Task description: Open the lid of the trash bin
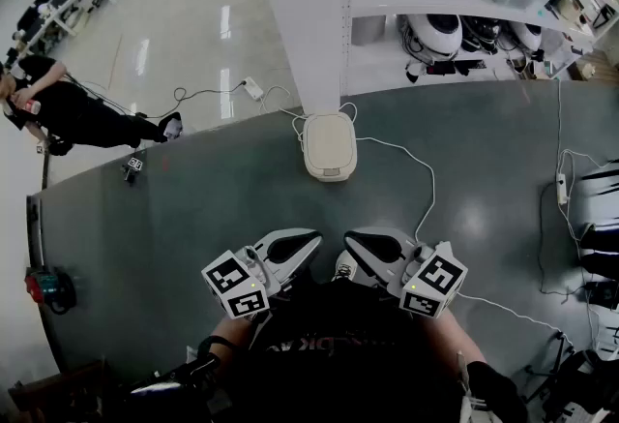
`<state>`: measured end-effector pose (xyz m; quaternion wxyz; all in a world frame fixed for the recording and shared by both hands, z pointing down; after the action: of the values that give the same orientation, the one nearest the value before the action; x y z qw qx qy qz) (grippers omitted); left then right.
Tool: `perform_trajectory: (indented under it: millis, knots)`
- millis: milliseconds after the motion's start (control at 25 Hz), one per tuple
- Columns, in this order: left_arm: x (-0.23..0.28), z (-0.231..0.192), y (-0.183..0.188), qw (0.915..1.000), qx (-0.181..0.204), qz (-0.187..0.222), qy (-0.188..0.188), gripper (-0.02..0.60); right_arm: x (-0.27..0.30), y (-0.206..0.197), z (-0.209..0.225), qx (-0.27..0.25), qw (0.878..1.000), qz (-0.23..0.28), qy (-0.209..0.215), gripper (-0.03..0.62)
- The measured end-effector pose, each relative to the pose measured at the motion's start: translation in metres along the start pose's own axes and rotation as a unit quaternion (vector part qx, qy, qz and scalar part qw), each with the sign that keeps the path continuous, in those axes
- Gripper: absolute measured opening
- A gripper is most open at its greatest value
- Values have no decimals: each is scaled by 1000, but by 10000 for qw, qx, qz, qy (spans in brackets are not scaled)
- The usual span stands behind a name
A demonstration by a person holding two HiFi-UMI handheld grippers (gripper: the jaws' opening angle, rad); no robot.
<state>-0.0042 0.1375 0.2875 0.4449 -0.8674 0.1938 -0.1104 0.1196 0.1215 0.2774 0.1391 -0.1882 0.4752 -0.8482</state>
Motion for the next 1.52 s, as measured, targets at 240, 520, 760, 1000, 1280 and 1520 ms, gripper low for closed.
perform_trajectory:
  millis: [240,520,760,1000,1280,1520]
  knots:
    - [-10,4,-4,10000,-17,56,39,5,2,-4,-9,-24,10000,-18,42,6]
    - [-14,9,-5,9999,-34,123,107,5,3,-3,-15,-66,9998,2,168,8]
    - [-16,13,-7,9998,-34,131,114,5,2,-3,-17,-45,9998,26,191,8]
    - [-16,11,-11,9998,-42,84,146,5,1,-6,-15,17,9998,36,186,8]
    - [-15,8,-8,9998,-62,71,172,5,3,-4,-10,108,9998,60,166,8]
    - [-18,8,-6,9998,-25,-18,199,5,7,-4,-5,235,9996,99,123,8]
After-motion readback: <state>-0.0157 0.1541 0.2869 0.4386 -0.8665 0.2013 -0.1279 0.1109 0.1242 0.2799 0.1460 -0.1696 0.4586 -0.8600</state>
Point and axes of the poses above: the fingertips, and each gripper's own axes: x forward along the fingers, z to its right, y out of its top, the point moved 5 cm from there along -x, backward along the fingers, and after that the axes turned 9 degrees about -y, right-handed, at the moved point
